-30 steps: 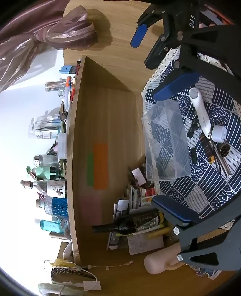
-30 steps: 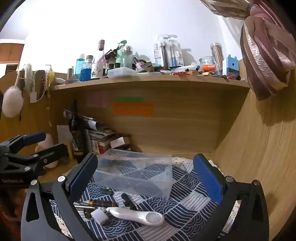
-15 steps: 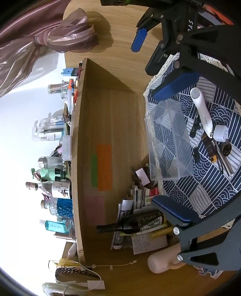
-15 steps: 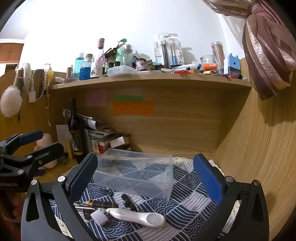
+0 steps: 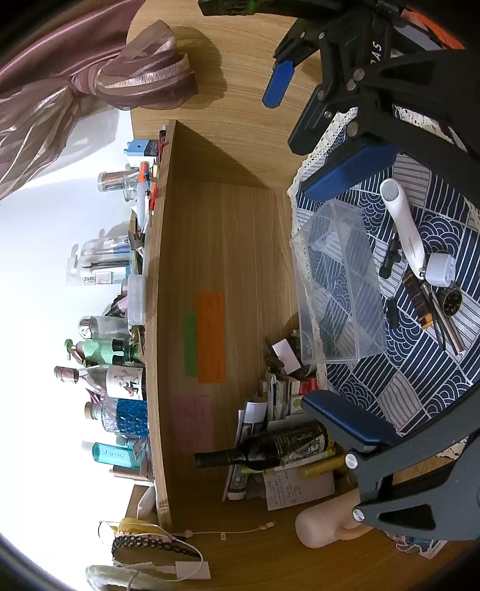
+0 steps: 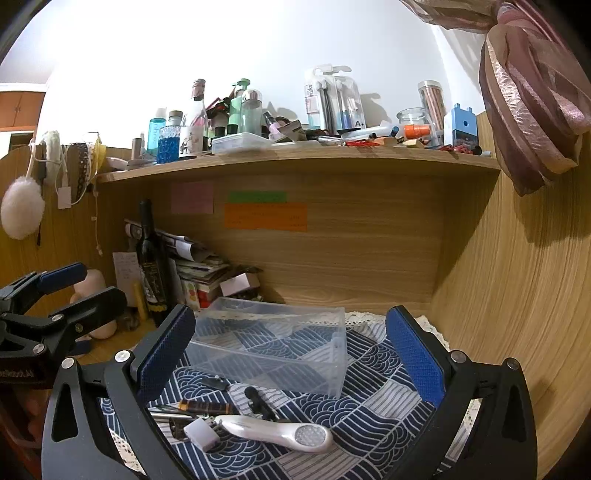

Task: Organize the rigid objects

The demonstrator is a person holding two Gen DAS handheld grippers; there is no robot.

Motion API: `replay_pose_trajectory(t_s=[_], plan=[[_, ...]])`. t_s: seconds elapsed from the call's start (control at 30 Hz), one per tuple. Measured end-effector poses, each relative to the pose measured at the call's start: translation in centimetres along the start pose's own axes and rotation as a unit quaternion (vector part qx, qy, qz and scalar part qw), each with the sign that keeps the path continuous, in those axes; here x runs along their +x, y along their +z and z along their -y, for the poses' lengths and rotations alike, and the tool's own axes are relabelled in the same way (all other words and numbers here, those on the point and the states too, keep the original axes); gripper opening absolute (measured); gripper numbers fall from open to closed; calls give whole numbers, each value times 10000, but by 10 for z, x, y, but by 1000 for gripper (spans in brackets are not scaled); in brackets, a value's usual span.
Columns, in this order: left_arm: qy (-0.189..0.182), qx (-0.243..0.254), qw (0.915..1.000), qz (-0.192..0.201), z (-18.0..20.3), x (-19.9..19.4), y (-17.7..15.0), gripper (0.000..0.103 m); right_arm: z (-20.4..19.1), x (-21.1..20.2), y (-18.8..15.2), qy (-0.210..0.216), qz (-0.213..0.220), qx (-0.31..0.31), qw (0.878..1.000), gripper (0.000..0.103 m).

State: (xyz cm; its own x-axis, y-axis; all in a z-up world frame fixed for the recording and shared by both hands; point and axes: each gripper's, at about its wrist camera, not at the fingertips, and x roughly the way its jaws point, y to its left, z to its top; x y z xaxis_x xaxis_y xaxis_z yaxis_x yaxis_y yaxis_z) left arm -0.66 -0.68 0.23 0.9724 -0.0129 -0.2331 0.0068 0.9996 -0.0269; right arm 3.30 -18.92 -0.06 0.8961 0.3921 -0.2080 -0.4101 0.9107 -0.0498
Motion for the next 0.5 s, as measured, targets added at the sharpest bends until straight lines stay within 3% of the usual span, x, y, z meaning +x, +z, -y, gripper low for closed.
replay_pose_trajectory(t_s=[0.5], plan=[[-21, -11, 10000, 26, 1, -2, 0, 103, 1, -3, 1, 14, 20, 47, 10000, 103]])
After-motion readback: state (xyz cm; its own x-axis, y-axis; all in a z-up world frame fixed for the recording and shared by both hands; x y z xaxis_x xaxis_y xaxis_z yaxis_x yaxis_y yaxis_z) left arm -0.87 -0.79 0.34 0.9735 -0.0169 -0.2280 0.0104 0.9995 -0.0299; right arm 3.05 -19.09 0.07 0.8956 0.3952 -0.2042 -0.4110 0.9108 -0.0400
